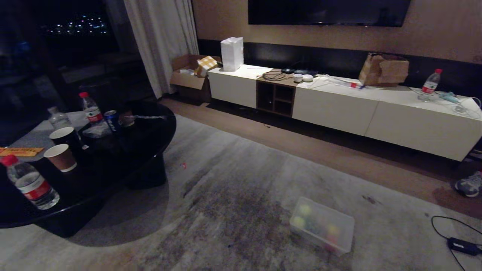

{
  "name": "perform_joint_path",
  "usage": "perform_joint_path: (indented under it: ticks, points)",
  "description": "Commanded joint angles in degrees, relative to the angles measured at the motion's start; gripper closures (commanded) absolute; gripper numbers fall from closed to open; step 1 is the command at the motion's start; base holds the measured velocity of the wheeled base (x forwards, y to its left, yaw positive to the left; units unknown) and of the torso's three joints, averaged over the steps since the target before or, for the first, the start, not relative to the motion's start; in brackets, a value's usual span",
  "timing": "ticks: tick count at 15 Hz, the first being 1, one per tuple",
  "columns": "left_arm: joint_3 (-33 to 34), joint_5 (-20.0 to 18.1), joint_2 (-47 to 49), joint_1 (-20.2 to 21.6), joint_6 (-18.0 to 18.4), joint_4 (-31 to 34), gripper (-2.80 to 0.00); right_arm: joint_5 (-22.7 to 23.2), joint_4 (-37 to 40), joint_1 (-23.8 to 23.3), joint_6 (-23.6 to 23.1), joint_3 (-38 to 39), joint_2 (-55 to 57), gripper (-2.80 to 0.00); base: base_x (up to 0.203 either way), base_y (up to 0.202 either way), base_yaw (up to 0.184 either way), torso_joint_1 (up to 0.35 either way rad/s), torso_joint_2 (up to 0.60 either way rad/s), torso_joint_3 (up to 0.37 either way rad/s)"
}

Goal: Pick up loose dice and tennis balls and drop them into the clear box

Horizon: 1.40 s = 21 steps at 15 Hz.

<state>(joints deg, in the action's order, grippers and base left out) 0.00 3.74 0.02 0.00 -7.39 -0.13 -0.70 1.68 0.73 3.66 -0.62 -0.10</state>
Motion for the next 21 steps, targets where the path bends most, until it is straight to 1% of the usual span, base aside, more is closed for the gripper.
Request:
perform_joint_path:
  ticks: [1,3,4,21]
  points:
    - [0.1,-0.2,0.1,0.0,0.2,0.0,0.00,0.0,0.0,0.1,0.0,0.0,0.1,0.00,-0.001,-0.010,0.171,0.005,0.00,0.005]
    - [0.1,-0.5,0.1,0.0,2.9,0.1,0.00,0.0,0.0,0.0,0.0,0.0,0.1,0.00,0.003,-0.008,0.162,0.000,0.01,0.007]
    - [0.1,-0.5,0.1,0.0,3.3,0.1,0.00,0.0,0.0,0.0,0.0,0.0,0.1,0.00,0.001,-0.007,0.167,0.002,0.00,0.006]
    - [0.1,-0.5,0.1,0.0,3.0,0.1,0.00,0.0,0.0,0.0,0.0,0.0,0.1,0.00,0.000,-0.007,0.165,0.002,0.00,0.002]
